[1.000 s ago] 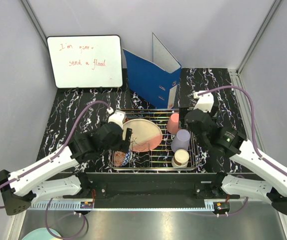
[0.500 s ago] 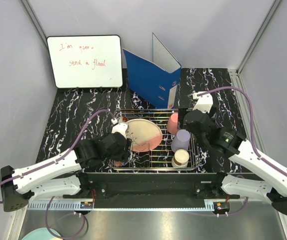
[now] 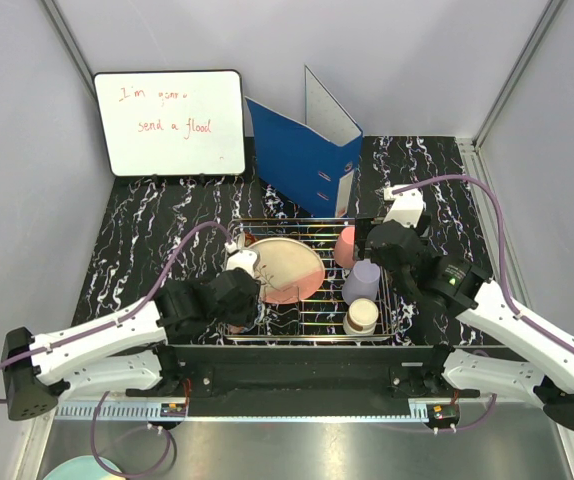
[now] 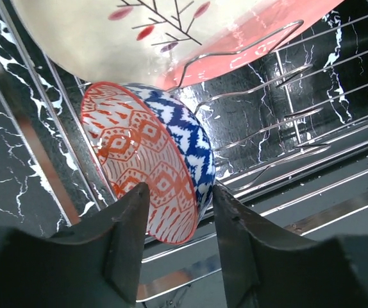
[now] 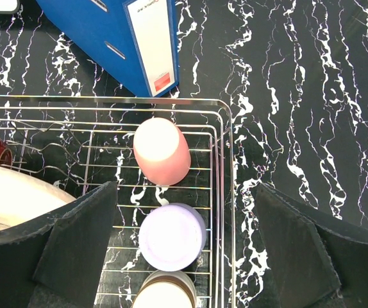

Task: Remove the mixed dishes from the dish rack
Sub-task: Pick up the bowl from the dish rack, then place the bowl at the center of the board.

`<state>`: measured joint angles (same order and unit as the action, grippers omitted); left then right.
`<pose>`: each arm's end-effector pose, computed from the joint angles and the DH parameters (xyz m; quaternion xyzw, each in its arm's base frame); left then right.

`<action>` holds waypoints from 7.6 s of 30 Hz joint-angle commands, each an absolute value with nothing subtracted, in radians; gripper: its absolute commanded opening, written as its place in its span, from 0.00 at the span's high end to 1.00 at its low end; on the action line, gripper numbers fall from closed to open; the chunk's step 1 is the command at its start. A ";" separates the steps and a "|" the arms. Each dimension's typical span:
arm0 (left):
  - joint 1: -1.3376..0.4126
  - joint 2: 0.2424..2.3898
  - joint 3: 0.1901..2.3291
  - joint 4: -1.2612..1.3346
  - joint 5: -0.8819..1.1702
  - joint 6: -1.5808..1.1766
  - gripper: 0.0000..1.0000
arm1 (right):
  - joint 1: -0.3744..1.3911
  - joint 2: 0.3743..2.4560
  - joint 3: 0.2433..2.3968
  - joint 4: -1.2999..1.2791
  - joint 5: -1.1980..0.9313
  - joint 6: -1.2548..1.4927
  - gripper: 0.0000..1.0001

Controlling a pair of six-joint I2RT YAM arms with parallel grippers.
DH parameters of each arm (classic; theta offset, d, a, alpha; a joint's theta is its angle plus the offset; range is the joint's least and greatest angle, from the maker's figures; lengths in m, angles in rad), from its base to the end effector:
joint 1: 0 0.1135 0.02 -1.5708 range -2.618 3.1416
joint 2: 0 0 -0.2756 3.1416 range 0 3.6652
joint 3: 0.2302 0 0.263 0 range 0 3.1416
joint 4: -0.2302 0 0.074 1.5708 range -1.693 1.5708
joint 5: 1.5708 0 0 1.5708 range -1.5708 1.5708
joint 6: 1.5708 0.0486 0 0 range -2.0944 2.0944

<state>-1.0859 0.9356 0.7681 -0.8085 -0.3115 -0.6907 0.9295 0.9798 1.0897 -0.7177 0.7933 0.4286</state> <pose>0.1000 -0.1579 0.2522 0.1409 0.9351 -0.1311 0.2977 0.1493 0.1420 0.3684 -0.0293 0.8363 0.0018 0.5474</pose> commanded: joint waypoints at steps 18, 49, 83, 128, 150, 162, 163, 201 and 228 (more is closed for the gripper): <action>-1.112 0.859 0.761 -0.768 -0.279 -0.707 1.00 | 0.940 0.966 1.072 -0.663 0.792 0.440 0.04; -1.111 0.818 0.790 -0.704 -0.299 -0.661 1.00 | 0.939 0.946 1.040 -0.635 0.785 0.442 0.04; -0.950 0.603 0.926 -0.633 -0.130 -0.517 1.00 | 0.939 0.953 1.055 -0.606 0.746 0.417 0.04; -1.401 1.209 1.542 -1.072 -0.360 0.446 1.00 | 0.939 1.420 1.835 -1.109 0.091 0.434 0.10; -1.414 1.223 1.549 -1.048 -0.356 0.446 1.00 | 0.939 1.470 1.724 -1.051 0.061 0.426 1.00; -1.413 1.213 1.601 -1.013 -0.624 0.344 0.09 | 0.939 1.393 1.741 -1.057 0.184 0.442 1.00; -1.413 1.209 1.609 -0.996 -0.640 0.336 0.01 | 0.939 1.390 1.752 -1.061 0.198 0.442 1.00; -1.259 0.664 1.172 -0.752 -1.065 -0.307 0.01 | -0.178 2.377 2.513 -0.962 0.342 0.672 1.00; -1.256 0.839 1.127 -0.755 -0.968 -0.431 0.01 | -0.265 2.626 2.439 -0.834 0.201 0.630 0.59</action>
